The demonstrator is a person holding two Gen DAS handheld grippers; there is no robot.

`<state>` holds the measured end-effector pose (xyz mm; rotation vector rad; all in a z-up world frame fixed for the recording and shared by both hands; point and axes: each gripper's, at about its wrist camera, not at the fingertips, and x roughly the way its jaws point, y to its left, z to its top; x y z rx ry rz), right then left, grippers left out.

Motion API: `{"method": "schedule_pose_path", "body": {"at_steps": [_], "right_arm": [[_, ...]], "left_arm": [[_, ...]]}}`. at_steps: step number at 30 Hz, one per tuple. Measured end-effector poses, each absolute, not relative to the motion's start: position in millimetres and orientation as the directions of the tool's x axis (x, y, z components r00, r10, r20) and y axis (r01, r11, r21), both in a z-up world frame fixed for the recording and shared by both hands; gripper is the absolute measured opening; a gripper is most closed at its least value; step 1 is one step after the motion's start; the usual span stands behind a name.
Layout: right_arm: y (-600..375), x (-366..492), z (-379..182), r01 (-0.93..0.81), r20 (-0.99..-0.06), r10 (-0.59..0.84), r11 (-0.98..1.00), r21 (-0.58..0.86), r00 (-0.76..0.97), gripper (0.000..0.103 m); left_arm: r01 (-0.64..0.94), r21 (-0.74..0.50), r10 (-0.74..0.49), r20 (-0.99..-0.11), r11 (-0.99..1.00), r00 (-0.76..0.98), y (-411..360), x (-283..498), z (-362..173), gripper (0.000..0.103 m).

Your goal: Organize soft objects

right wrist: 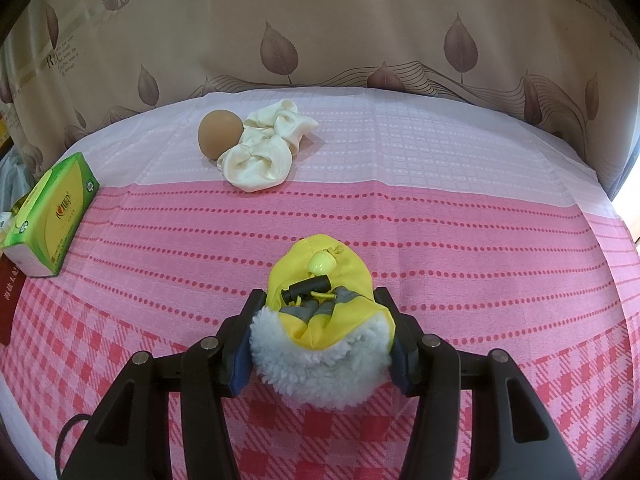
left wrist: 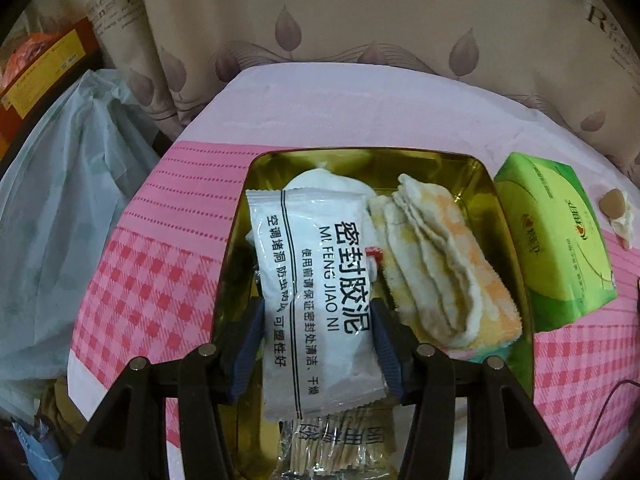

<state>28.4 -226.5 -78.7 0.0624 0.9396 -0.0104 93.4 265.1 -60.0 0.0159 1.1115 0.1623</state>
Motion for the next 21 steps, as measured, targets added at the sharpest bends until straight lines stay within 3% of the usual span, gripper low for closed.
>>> {"method": "schedule_pose_path", "body": {"at_steps": [6,21], "right_arm": [[-221.0,29.6,-79.5,0.024,-0.811,0.009,0.999,0.028,0.585,0.057],[-219.6,29.4,-81.6,0.022,-0.813,-0.003,1.000,0.012,0.582,0.057]], "left_arm": [[-0.130,0.082,0.130,-0.897,0.988,0.422,268.0,89.0,-57.0,0.054],[-0.126,0.051,0.110,-0.839,0.991,0.533,247.7,47.1,-27.7,0.054]]}}
